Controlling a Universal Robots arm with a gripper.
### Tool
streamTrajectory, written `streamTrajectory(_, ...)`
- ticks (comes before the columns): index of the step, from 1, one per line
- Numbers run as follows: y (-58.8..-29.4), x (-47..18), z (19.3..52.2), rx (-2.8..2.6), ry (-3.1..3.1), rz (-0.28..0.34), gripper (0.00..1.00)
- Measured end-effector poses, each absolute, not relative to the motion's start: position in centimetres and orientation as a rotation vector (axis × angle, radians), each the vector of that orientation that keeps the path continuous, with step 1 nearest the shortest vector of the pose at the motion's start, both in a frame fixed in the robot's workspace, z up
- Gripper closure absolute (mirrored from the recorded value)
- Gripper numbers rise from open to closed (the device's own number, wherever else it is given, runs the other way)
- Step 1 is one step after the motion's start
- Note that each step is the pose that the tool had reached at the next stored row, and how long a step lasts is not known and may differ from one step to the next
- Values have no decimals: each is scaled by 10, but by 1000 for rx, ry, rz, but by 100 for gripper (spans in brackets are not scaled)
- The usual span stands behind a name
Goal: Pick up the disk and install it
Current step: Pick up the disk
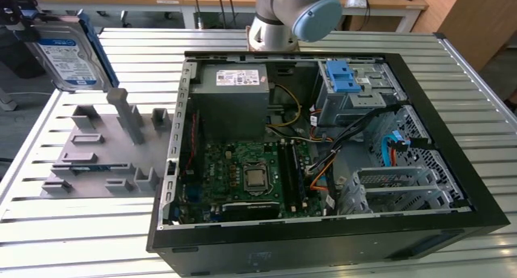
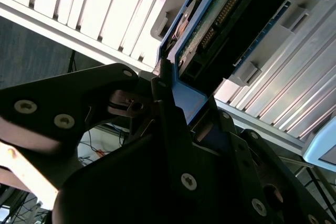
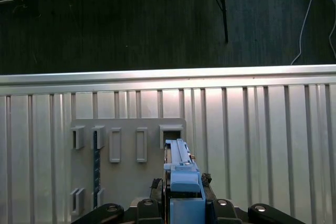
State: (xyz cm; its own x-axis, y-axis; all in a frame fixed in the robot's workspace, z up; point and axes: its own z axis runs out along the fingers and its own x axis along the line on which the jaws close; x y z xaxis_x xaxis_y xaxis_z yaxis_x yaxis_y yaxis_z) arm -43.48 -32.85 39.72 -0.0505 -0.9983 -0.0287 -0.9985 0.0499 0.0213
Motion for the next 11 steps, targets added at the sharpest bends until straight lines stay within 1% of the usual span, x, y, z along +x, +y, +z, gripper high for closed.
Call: streamTrajectory(11,-329,-435,403,-2160,2272,55,63)
